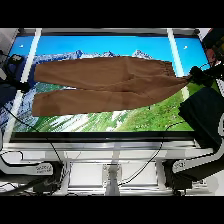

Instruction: Fold the clothes and pants, and hang the long-sleeved shirts on hangers.

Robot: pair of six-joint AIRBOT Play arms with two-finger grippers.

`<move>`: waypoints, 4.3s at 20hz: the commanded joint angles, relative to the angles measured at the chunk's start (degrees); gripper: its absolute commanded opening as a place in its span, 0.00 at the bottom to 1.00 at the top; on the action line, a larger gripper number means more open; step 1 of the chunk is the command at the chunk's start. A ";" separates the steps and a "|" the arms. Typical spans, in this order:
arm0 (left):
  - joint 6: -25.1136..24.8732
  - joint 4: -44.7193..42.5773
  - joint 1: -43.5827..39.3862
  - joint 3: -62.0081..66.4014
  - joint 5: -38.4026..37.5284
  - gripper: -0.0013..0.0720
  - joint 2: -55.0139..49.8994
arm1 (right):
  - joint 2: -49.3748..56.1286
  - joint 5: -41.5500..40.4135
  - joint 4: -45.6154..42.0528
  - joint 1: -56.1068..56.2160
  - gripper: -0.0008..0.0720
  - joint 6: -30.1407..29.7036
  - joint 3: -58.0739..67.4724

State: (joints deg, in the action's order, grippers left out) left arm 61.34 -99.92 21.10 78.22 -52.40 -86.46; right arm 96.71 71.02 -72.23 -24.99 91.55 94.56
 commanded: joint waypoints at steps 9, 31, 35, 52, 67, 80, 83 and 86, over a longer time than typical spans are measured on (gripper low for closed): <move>-23.58 35.36 22.75 -4.72 -27.43 0.65 0.83 | 0.02 -0.07 0.22 0.02 0.05 0.94 0.00; -39.28 42.66 17.14 -18.01 -15.96 0.03 -2.62 | -0.11 -0.04 0.90 0.02 0.05 0.96 0.48; -30.49 49.92 17.68 -6.19 -18.80 0.03 2.54 | -1.57 0.00 3.43 0.04 0.05 0.94 2.89; -1.11 22.32 15.30 17.92 -42.36 0.03 -9.03 | -12.35 15.32 -4.79 0.04 0.05 -2.69 -1.60; 9.14 18.78 8.96 17.92 -30.18 0.74 -16.33 | -12.41 1.64 -2.80 0.04 0.05 -2.01 -15.21; 8.11 34.82 14.93 2.91 -27.26 0.74 -16.57 | -12.41 1.95 -2.78 0.04 0.05 -1.99 -15.21; 8.02 34.84 13.88 2.91 -25.20 0.57 -16.74 | -12.41 2.05 -2.78 0.04 0.05 -2.01 -15.21; 5.68 36.92 13.27 2.95 -23.96 0.23 -16.65 | -12.41 1.99 -2.78 0.04 0.05 -2.01 -15.21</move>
State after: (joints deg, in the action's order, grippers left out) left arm 68.79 -64.69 35.05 81.45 -78.46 -103.13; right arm 84.33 72.97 -75.00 -24.99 89.54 79.37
